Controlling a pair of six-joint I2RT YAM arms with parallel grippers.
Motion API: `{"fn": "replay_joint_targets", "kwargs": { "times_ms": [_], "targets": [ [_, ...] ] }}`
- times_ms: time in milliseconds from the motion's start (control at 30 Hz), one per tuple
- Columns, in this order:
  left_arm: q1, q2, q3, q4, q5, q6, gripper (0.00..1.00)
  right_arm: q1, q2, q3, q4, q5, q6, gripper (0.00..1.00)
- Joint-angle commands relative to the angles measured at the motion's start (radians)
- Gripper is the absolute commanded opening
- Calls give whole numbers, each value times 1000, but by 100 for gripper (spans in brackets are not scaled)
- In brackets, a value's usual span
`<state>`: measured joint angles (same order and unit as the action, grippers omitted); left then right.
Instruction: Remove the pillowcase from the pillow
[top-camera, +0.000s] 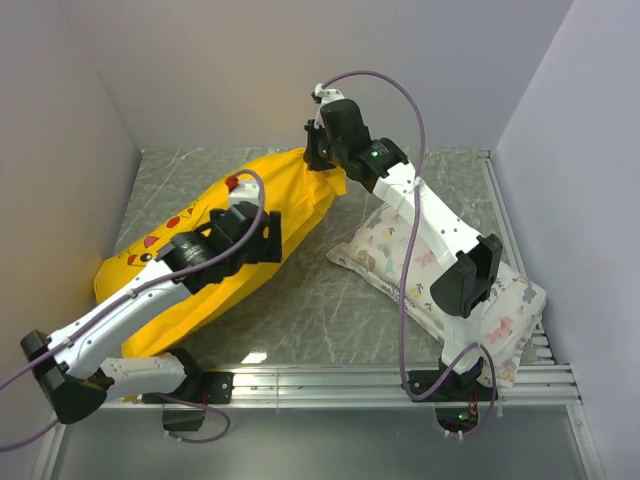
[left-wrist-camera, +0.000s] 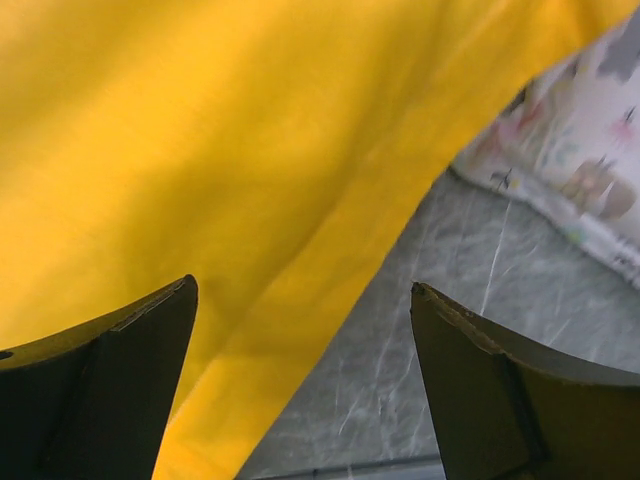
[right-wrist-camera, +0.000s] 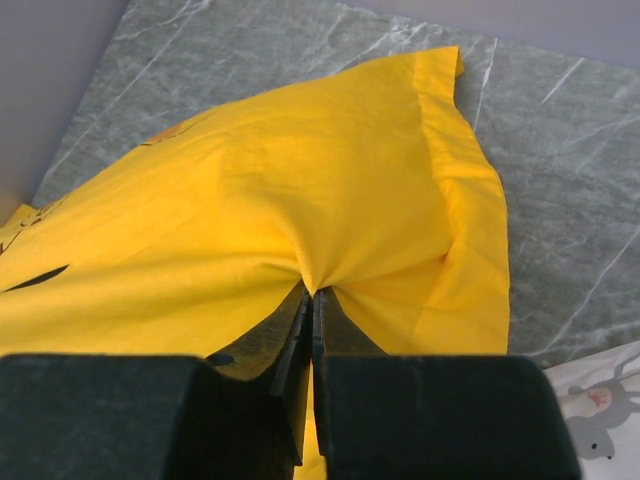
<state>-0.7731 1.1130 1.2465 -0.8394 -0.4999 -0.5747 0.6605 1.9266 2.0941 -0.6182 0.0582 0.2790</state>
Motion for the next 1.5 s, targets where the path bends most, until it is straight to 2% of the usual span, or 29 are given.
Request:
{"fn": "replay_joint_targets", "kwargs": {
  "times_ms": [0, 133, 167, 433, 500, 600, 633, 700, 733, 833, 967, 1067, 1100, 1167, 1200, 1233, 1300, 1333, 1433, 1467],
  "targets": [
    [-69, 10, -33, -15, -61, -43, 93, -10, 0, 46, 20, -35, 20, 7],
    [-178, 74, -42, -65, -129, -89, 95, -18, -18, 24, 29, -35, 20, 7],
    [-193, 94, -36, -88, -188, -114, 95, -18, -21, 23, 32, -37, 20, 7],
    [-291, 348, 102, -533, -520, -508, 93, -19, -44, 6, 37, -43, 26, 6],
    [-295, 373, 105, -533, -564, -519, 89, -19, -52, -3, 40, -43, 29, 6],
    [-295, 383, 116, -532, -600, -545, 80, -19, -75, -37, 48, -43, 26, 6],
    [-293, 381, 120, -532, -608, -545, 66, -18, -90, -46, 51, -40, 26, 6],
    [-290, 380, 140, -533, -629, -528, 48, -18, -106, -60, 55, -34, 25, 6],
    [-276, 375, 151, -532, -640, -521, 28, -19, -118, -71, 57, -34, 23, 6],
    [-264, 364, 197, -530, -660, -482, 0, -19, -147, -91, 60, -32, 22, 6],
    [-267, 346, 310, -512, -638, -413, 0, -19, -172, -92, 57, -31, 15, 6],
    [-273, 320, 402, -333, -556, -193, 0, -19, -189, -86, 64, -21, 8, 7],
    [-273, 312, 427, -225, -530, -75, 0, -21, -190, -72, 66, -14, 3, 8],
    [-247, 304, 529, -158, -468, 16, 0, -19, -183, -52, 63, -3, -14, 16],
    [-223, 307, 568, -133, -389, 76, 0, -19, -176, -34, 61, -3, -20, 19],
    [-156, 320, 600, -98, -352, 102, 0, -19, -179, -34, 66, -4, -29, 33],
    [-73, 343, 648, -61, -231, 150, 0, -21, -195, -61, 101, -4, -32, 52],
    [16, 349, 657, -40, -183, 151, 0, -19, -219, -77, 116, -6, -35, 70],
    [190, 358, 631, 19, 27, 121, 0, -21, -273, -143, 185, 2, -31, 88],
    [237, 361, 610, 58, 75, 90, 0, -21, -284, -155, 208, 0, -28, 91]
  ]
}}
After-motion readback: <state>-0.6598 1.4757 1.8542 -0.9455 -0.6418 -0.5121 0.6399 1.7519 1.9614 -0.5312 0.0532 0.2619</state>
